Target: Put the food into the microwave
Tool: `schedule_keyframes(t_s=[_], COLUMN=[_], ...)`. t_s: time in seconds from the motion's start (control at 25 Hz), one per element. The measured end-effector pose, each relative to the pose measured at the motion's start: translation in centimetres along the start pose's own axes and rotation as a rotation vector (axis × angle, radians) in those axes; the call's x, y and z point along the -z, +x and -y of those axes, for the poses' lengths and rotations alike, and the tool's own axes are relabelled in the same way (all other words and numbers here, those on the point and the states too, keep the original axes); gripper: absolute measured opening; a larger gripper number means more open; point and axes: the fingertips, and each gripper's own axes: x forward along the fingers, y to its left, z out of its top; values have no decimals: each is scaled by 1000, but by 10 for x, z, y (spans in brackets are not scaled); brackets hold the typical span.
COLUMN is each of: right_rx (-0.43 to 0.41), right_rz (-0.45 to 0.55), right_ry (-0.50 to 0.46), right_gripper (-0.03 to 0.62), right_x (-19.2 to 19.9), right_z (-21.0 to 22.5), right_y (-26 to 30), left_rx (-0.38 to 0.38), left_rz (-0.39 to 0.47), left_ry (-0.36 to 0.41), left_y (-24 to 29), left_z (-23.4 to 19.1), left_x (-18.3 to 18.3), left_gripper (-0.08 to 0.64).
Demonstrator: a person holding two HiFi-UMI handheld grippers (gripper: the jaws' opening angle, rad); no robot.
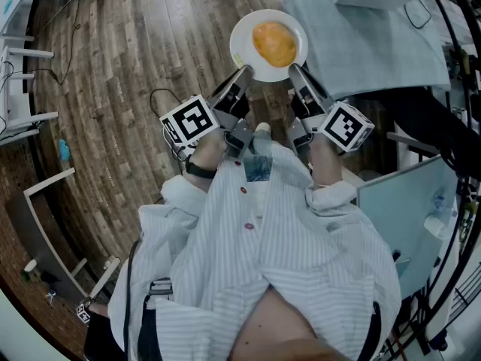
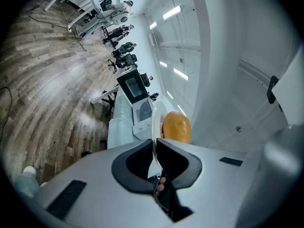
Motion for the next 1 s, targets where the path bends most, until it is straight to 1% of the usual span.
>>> schedule_keyframes(t_s=[0.24,0.44,0.6,1.0], right_rx=[-13,6,-19,-43], right_rz=[-6,-12,-26,-69], right_ry=[-12,1,-15,11], right_gripper=[51,51,51,51], right_x=[-1,1,0,6], right_z=[-2,3,1,8], right_y=[1,0,3,9], left_rx=[11,4,-1,-36], left_rz=[13,19,29,64], left_ry=[-5,-5,6,-8], left_y=[0,0,0,-2], left_z=[1,-3,-4,-9], left_x=[-1,0,0,1], left_gripper=[28,28,28,28])
